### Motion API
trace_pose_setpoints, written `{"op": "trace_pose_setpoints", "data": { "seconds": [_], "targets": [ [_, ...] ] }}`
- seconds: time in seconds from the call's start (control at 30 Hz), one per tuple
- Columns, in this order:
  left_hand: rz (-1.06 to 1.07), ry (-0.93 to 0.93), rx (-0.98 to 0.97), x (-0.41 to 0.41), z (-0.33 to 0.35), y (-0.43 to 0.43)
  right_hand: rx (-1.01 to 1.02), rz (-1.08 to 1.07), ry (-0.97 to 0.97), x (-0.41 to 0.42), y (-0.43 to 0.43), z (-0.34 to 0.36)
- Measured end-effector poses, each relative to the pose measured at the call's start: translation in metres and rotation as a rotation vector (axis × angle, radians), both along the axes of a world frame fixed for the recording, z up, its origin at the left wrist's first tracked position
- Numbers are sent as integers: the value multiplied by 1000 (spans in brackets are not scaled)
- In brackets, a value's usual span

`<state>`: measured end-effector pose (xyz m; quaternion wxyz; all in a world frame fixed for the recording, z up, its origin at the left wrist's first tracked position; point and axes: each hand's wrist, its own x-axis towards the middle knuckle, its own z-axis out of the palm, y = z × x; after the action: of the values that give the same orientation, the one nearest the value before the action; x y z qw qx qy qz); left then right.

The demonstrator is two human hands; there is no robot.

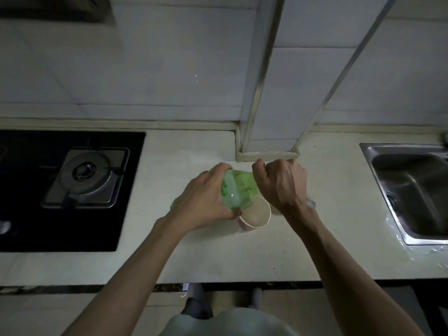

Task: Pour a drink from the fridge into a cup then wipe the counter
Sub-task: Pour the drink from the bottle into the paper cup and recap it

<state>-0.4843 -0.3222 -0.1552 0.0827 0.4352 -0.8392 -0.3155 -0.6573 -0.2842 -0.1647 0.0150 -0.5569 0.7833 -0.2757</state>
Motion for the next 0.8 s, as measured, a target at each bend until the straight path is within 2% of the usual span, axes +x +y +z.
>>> {"op": "trace_pose_setpoints", "data": {
  "seconds": [0.13,0.27,0.5,0.63,0.8],
  "targets": [
    [-37,-6,-41,-1,9,-1,-161,92,-46,-6,2,-3],
    [-76,17,-39,-2,16,-6,-238,176,-107,-12,-1,-4],
    [-246,142,424,11,23,-24,-403,497,-14,-15,1,7],
    [-229,154,467,12,22,-22,-352,510,-33,-21,8,12],
    [-129,104,290,10,17,-17,-166,332,-332,-18,25,21]
  ]
}}
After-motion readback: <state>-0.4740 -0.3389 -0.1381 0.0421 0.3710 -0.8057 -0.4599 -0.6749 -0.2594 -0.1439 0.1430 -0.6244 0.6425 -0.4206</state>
